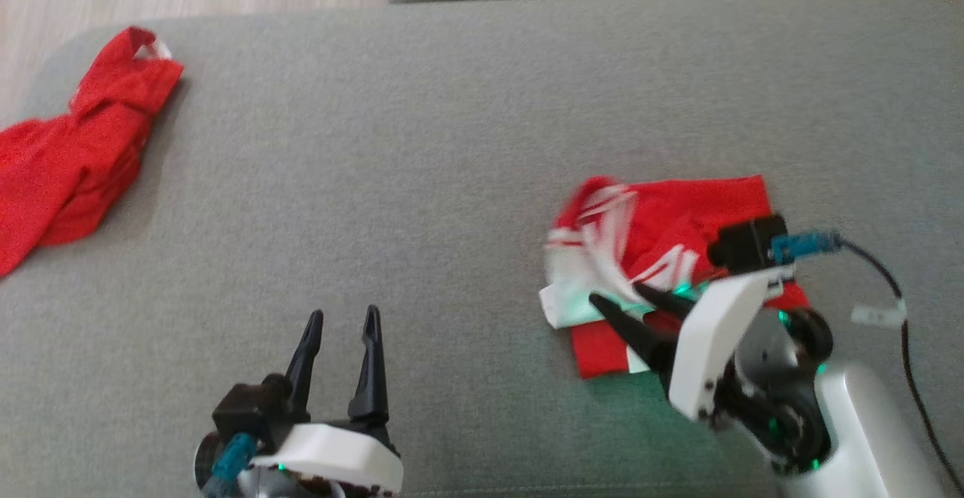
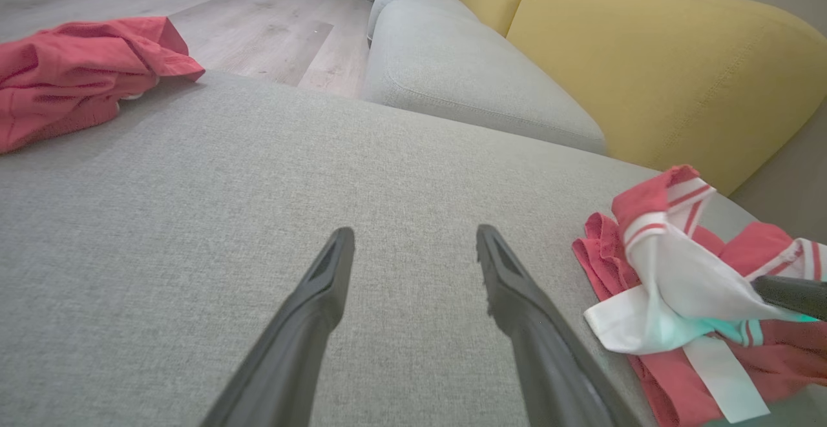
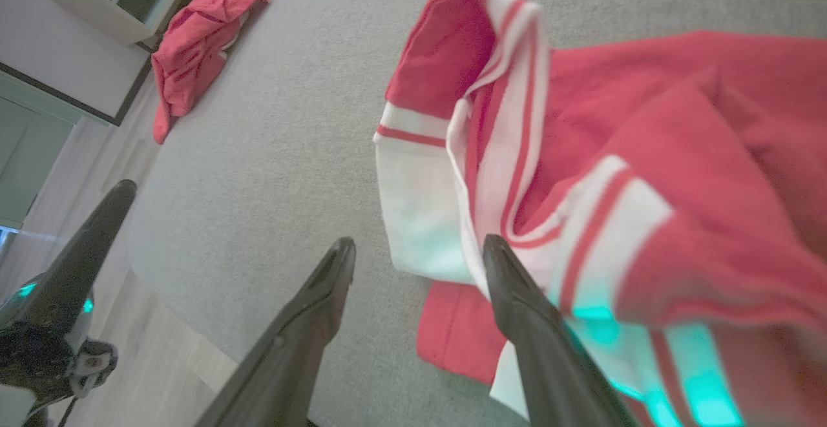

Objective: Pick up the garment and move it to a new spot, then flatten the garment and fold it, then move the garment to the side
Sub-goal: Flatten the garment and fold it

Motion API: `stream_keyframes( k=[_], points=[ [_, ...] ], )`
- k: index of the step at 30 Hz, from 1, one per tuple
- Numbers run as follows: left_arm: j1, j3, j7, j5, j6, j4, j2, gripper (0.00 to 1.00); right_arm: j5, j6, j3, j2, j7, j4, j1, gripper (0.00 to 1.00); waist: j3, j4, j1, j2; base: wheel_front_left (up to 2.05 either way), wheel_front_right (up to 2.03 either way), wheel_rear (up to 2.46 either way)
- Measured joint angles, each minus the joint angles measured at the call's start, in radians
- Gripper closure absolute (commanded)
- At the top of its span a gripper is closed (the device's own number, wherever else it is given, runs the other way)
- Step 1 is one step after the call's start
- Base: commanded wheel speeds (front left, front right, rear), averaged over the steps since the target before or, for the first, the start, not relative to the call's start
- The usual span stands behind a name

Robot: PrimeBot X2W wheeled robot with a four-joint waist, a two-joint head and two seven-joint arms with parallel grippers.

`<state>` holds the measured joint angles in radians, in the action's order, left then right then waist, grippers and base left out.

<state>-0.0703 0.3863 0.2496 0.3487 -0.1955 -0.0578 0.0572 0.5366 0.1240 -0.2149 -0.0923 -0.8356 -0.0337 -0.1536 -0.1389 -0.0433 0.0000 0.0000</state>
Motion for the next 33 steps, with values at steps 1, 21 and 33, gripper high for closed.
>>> stream_keyframes(
  k=[1,21,33],
  points=[
    [-0.007,-0.005,0.0,0.0,0.002,-0.001,0.0,0.0,0.013,0.0,-0.006,-0.002,0.001,-0.016,0.019,0.0,0.007,0.006,0.0,0.0,0.0,0.0,0.0],
    [-0.092,-0.041,0.0,0.016,0.011,-0.007,0.0,0.0,-0.046,0.0,0.161,-0.069,0.305,-0.273,0.28,0.0,0.122,0.061,0.0,0.0,0.0,0.0,0.0],
    [-0.132,-0.057,0.0,-0.032,0.039,0.001,0.0,0.0,-0.376,0.0,0.352,-0.027,0.715,-0.129,0.378,0.0,0.158,0.029,0.0,0.0,0.0,0.0,0.0]
  ],
)
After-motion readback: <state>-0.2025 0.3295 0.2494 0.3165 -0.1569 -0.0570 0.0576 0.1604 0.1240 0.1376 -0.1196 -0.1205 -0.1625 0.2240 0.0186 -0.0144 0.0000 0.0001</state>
